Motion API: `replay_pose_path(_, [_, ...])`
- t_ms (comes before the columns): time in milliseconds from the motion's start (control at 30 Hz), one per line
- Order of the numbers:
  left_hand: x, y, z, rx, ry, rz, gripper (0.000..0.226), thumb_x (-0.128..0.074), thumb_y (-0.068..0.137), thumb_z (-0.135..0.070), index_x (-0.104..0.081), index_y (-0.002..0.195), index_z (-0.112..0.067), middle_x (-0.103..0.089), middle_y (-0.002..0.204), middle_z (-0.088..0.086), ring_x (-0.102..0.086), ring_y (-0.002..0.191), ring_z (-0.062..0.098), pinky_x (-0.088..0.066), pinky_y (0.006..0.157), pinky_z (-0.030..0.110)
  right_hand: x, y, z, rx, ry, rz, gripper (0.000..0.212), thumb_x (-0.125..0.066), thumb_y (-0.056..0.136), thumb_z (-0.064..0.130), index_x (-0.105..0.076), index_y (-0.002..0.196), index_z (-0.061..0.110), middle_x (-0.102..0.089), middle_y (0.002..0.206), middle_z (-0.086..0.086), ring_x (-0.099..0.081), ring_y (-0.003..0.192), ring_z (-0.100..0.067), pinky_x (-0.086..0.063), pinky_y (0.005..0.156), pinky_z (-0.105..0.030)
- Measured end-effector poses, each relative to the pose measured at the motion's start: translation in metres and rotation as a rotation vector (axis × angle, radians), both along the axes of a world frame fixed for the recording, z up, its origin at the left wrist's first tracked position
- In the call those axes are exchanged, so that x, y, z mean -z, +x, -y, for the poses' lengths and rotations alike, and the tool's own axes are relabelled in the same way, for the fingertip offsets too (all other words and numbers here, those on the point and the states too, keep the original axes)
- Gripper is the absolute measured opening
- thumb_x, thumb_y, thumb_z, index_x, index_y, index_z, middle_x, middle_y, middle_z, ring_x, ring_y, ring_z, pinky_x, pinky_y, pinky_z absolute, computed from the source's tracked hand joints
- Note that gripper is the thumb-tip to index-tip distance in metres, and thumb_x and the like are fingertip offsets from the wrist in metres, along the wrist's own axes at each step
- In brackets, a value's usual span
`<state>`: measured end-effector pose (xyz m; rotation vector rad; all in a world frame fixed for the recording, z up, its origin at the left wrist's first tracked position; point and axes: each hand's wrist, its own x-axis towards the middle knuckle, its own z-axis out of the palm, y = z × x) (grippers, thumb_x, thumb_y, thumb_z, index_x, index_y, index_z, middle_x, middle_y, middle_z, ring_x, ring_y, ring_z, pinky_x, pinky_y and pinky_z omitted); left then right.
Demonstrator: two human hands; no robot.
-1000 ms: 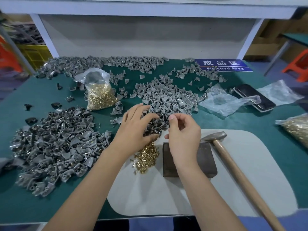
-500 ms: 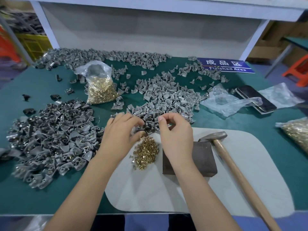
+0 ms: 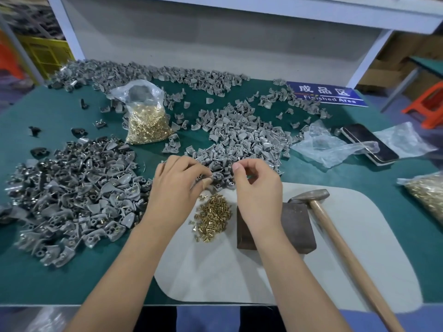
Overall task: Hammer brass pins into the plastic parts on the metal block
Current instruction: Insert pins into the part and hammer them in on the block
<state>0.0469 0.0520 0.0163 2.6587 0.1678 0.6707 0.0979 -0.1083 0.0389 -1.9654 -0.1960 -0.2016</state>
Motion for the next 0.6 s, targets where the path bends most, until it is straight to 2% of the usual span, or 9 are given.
replay_pose_path(100, [-0.006,-0.004,0.002,0.047,-0.104,0.101,0.011,-0.069,0.094,-0.027,-0.071,0.105,-0.027,-0.063,0.113,-0.013,-0.056,0.111,0.013,-0.040,0.095,0.036,0.000,0.002,0.000,0.037,0.041,-0.004,0.006,-0.065,0.098,0.025,-0.070,0.095,0.026,-0.069,0.086,0.013,-0.064,0.082,-0.003,-0.052,0.074,-0.026])
replay_pose_path(167, [-0.013,-0.010,0.007,0.068,-0.337,0.185,0.010,-0.065,0.098,-0.024,-0.068,0.107,-0.027,-0.066,0.112,-0.019,-0.061,0.111,0.004,-0.044,0.096,0.026,-0.002,0.004,0.000,0.033,0.035,-0.015,0.006,-0.066,0.097,0.023,-0.071,0.096,0.024,-0.070,0.087,0.013,-0.064,0.083,-0.005,-0.053,0.076,-0.028])
replay_pose_path(233, [-0.021,-0.017,0.013,0.078,-0.638,0.216,0.008,-0.060,0.102,-0.024,-0.062,0.109,-0.026,-0.068,0.102,-0.018,-0.066,0.099,0.003,-0.047,0.086,0.014,-0.004,0.005,0.000,0.017,0.041,-0.022,0.008,-0.068,0.096,0.020,-0.074,0.099,0.024,-0.071,0.090,0.014,-0.065,0.088,-0.005,-0.053,0.080,-0.027])
replay_pose_path(333, [-0.030,-0.027,0.022,0.113,-0.945,0.191,0.016,-0.044,0.108,-0.022,-0.051,0.123,-0.020,-0.064,0.090,-0.005,-0.065,0.083,0.010,-0.051,0.076,0.022,-0.007,0.000,0.003,-0.005,0.088,-0.017,0.016,-0.068,0.095,0.015,-0.078,0.105,0.022,-0.073,0.097,0.013,-0.066,0.093,-0.005,-0.054,0.085,-0.024])
replay_pose_path(400, [-0.033,-0.036,0.029,0.117,-1.096,0.168,0.025,-0.035,0.111,-0.018,-0.054,0.126,-0.018,-0.061,0.087,-0.003,-0.060,0.080,0.012,-0.051,0.075,0.026,-0.007,-0.005,0.007,0.010,0.134,-0.004,0.019,-0.068,0.094,0.012,-0.079,0.107,0.022,-0.074,0.099,0.012,-0.067,0.095,-0.004,-0.054,0.087,-0.022])
replay_pose_path(500, [-0.036,-0.050,0.044,0.103,-1.176,0.103,0.035,-0.034,0.110,-0.015,-0.068,0.114,-0.025,-0.058,0.077,-0.007,-0.054,0.078,0.012,-0.047,0.074,0.026,-0.007,-0.011,0.018,0.039,0.252,-0.039,0.024,-0.068,0.091,0.010,-0.079,0.099,0.029,-0.075,0.094,0.013,-0.069,0.090,-0.006,-0.058,0.085,-0.028])
replay_pose_path(600, [-0.037,-0.056,0.068,0.178,-1.061,0.000,0.028,-0.045,0.106,-0.020,-0.070,0.106,-0.033,-0.058,0.072,-0.013,-0.053,0.070,0.005,-0.043,0.064,0.013,-0.007,-0.013,0.039,0.021,0.254,-0.069,0.027,-0.068,0.088,0.010,-0.076,0.090,0.035,-0.075,0.088,0.017,-0.071,0.085,-0.011,-0.061,0.082,-0.038])
